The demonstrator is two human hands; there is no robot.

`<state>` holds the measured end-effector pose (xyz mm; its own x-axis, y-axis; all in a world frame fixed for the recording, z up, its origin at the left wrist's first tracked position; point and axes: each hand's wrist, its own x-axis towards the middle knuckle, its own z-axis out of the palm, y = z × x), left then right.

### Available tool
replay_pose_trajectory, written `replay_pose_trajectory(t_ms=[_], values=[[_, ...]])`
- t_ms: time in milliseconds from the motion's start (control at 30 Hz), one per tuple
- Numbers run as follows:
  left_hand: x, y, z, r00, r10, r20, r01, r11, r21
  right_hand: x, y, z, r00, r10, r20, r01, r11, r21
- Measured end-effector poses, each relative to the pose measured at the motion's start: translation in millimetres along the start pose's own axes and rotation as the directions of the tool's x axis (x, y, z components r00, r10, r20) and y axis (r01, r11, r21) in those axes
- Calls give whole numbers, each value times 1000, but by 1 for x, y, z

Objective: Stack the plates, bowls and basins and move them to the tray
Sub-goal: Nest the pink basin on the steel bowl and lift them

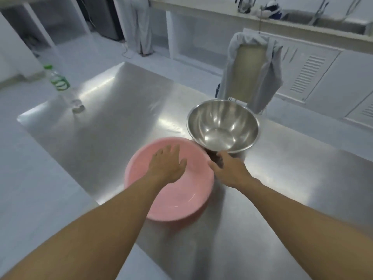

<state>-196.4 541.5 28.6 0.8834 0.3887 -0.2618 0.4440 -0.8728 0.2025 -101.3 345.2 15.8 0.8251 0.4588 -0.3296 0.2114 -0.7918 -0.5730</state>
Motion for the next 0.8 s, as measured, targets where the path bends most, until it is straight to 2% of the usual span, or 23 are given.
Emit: replay_pose_trajectory(t_ms=[167,300,367,533,800], values=[[-17,-56,19,977,-212,-23,213,974,75,12,-17,36,998,-42,54,45,997,-68],[-32,-86,28,935,-355,21,356,934,-38,19,-23,53,997,-67,32,70,994,-85],[-38,-95,30,926,-376,23,376,921,-103,22,-27,59,997,-72,20,73,995,-71],[-44,-113,20,897,-432,-90,418,898,-137,27,-44,69,992,-128,-10,128,992,2],[-29,-120,-29,864,-422,-274,392,906,-159,47,-81,40,944,-246,-220,279,952,130]])
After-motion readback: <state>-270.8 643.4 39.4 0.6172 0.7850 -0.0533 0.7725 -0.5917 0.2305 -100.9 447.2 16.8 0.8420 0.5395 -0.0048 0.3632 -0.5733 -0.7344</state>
